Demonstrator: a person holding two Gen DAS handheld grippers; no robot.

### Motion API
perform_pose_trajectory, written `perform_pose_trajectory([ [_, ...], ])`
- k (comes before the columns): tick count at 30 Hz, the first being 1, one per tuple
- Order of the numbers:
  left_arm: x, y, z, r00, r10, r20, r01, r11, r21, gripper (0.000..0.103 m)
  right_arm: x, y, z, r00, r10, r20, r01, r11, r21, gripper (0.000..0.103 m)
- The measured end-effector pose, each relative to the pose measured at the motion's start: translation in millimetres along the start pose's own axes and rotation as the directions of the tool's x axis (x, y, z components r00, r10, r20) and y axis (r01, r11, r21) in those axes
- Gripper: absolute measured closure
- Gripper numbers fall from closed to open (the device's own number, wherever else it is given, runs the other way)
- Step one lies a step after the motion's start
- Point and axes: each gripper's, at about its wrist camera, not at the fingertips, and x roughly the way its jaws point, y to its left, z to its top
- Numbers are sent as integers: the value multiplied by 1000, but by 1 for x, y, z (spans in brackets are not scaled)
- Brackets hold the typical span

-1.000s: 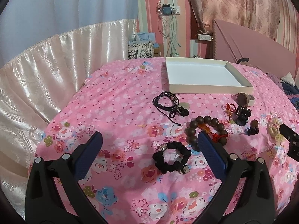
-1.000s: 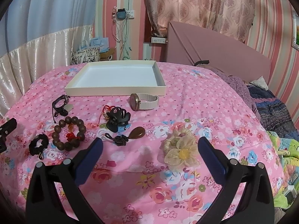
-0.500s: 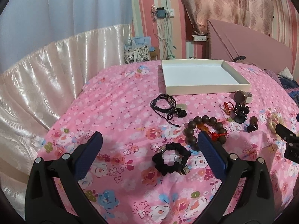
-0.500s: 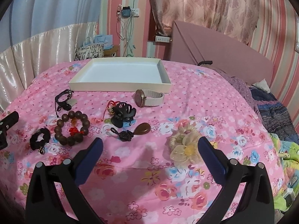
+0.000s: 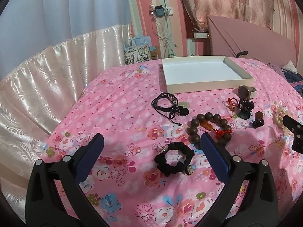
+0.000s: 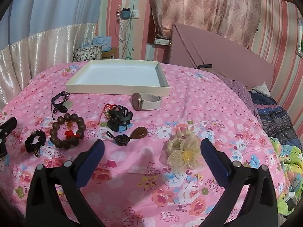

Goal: Organize jewelry

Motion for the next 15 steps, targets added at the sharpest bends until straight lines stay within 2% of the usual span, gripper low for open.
perform_pose_trajectory([
  [15,11,5,6,998,-45,-35,44,998,-33,3,7,-5,4,1000,-28,-8,28,1000,6,2],
])
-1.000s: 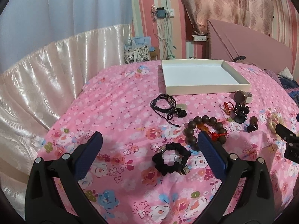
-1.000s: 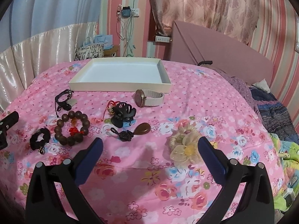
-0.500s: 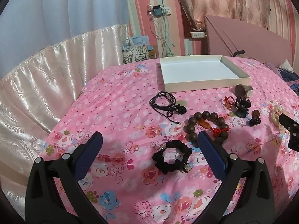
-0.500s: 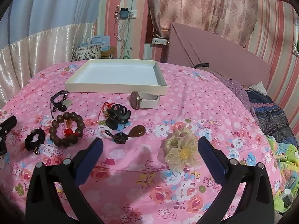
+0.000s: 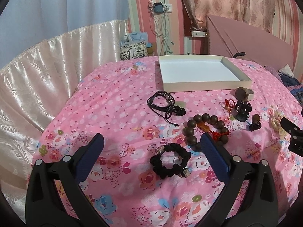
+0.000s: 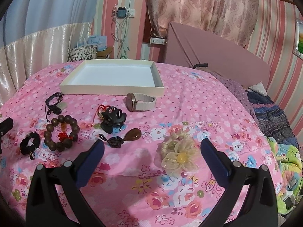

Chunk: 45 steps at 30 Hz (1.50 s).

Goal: Organize jewelry

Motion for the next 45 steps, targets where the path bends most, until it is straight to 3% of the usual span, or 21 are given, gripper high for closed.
perform_pose_trajectory([
  [23,28,6,14,996,-5,-84,4,1000,-8,3,19,10,12,995,51,-82,-52,999,-14,2],
  [35,47,19,21,990,-65,-124,57,996,-72,3,38,12,18,991,52,-127,-53,999,-2,2],
  [45,70,27,52,987,-60,-151,46,994,-95,3,58,13,56,994,62,-94,-64,998,-20,2],
])
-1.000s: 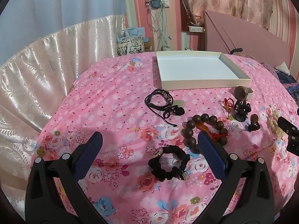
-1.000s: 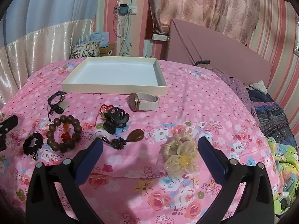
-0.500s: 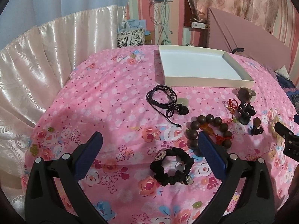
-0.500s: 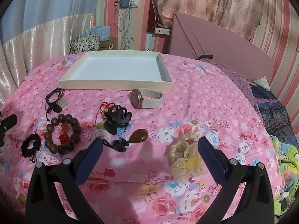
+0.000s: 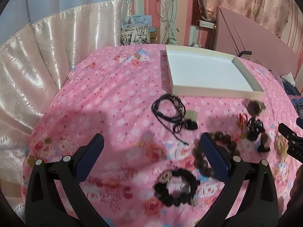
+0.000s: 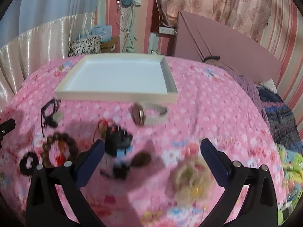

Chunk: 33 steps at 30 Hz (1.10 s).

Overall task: Organize jewelry
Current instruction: 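Grasp the beige-strap watch with the right gripper while the left grasps the black cord bracelet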

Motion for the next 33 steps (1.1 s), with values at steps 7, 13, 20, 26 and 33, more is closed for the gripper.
perform_pose_trajectory([
  [7,40,4,41,1000,-6,-9,6,1000,21,3,52,10,37,997,48,-65,-50,998,-30,2],
  [13,97,5,52,993,-28,-117,33,999,43,11,96,17,45,988,55,-147,-60,998,-35,16],
  [20,143,8,47,968,-73,-242,81,996,23,25,131,18,43,970,77,-229,-85,996,-28,44],
  [26,153,-3,52,970,-66,-234,82,995,61,28,148,16,43,960,115,-255,-123,992,-15,63],
  [33,152,-6,59,963,-108,-247,126,990,59,90,145,21,40,954,166,-248,-178,984,-28,87],
])
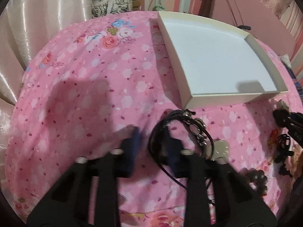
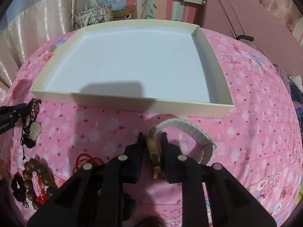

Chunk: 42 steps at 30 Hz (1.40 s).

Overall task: Organize jewelry
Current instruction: 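Grasp the beige-strap watch with the right gripper while the left grasps the black cord bracelet, then lower the watch and bracelet into the white tray and open both grippers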

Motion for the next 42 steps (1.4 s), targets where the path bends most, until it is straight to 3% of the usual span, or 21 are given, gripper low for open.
perform_pose_trajectory([
  [1,0,0,0,1000,-1,-1,1,1000,-5,96,-1,-1,-1,1000,7,2,-7,1000,6,89],
  [8,-15,-1,-7,999,-1,45,2,1000,-23,96,-14,-7,-6,998,36,42,-37,999,31,89],
  [14,-71,-17,-13,981,-24,193,22,1000,12,96,-45,-18,4,991,46,128,-54,997,57,89],
  [19,-92,-31,19,967,-102,234,102,995,12,96,-60,-23,24,984,55,172,-65,996,55,89],
  [23,-60,-45,73,969,-170,177,178,984,-28,96,-38,-26,58,985,76,154,-88,993,75,89],
  [30,16,-63,138,992,-89,89,95,993,-68,96,22,-24,122,993,52,101,-58,996,62,89],
  [36,57,-63,167,1000,-17,13,18,996,-89,96,63,-25,148,999,35,41,-37,997,62,89],
  [42,71,-65,175,1000,5,-3,-5,998,-66,96,78,-25,162,999,4,40,-5,999,45,89],
])
